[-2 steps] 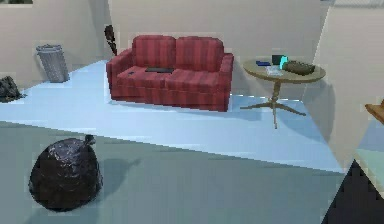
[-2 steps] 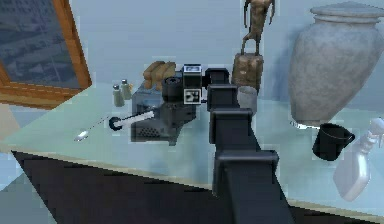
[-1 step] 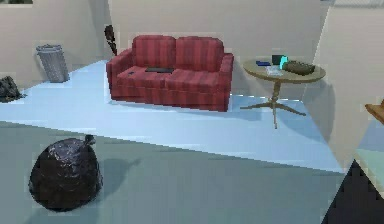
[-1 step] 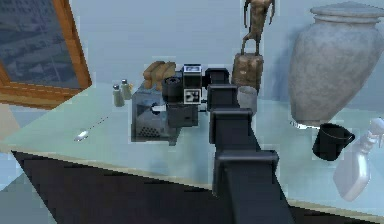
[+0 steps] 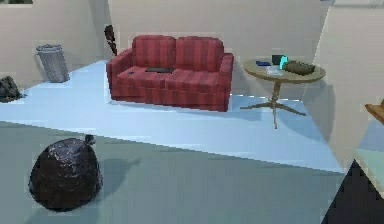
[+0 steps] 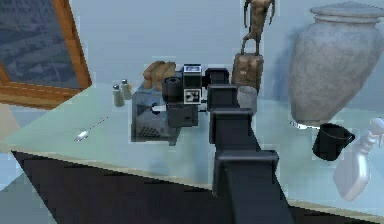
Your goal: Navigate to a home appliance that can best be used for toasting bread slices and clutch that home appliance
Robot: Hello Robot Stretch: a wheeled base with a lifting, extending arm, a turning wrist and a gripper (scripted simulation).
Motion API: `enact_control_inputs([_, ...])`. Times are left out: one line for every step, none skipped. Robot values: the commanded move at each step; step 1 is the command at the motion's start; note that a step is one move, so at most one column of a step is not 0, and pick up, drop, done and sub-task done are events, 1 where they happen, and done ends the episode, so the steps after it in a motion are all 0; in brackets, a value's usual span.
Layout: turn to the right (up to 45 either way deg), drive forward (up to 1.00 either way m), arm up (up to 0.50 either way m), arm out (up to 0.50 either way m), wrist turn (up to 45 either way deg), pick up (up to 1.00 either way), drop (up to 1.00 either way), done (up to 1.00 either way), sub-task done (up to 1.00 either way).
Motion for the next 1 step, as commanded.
enact_control_inputs([0.0, 0.0, 0.0, 0.0, 0.0, 0.0, 0.0, 1.0, 0.0])
